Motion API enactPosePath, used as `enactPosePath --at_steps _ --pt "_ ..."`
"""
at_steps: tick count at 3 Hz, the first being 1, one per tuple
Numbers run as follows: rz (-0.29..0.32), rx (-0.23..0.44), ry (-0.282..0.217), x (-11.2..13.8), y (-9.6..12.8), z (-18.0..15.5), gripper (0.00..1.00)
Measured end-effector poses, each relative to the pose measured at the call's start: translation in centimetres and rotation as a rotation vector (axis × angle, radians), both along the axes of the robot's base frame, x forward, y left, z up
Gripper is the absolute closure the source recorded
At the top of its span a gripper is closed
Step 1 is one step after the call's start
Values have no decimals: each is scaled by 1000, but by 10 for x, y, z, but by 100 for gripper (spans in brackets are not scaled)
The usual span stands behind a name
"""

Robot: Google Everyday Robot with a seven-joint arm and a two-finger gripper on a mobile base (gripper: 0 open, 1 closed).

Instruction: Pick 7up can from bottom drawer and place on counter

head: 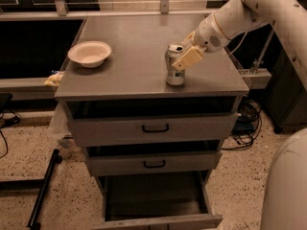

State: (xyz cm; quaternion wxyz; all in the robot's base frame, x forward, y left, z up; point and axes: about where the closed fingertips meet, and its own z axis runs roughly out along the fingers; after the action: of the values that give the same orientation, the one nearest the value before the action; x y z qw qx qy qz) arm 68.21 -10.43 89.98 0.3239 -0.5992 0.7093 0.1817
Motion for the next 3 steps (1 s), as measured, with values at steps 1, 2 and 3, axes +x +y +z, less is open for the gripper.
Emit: enactPosePath --at_steps 1,2,3 --pt "0 0 0 0 0 0 81" --pt "0 0 0 0 0 0 58" --pt "0 0 0 0 0 0 34"
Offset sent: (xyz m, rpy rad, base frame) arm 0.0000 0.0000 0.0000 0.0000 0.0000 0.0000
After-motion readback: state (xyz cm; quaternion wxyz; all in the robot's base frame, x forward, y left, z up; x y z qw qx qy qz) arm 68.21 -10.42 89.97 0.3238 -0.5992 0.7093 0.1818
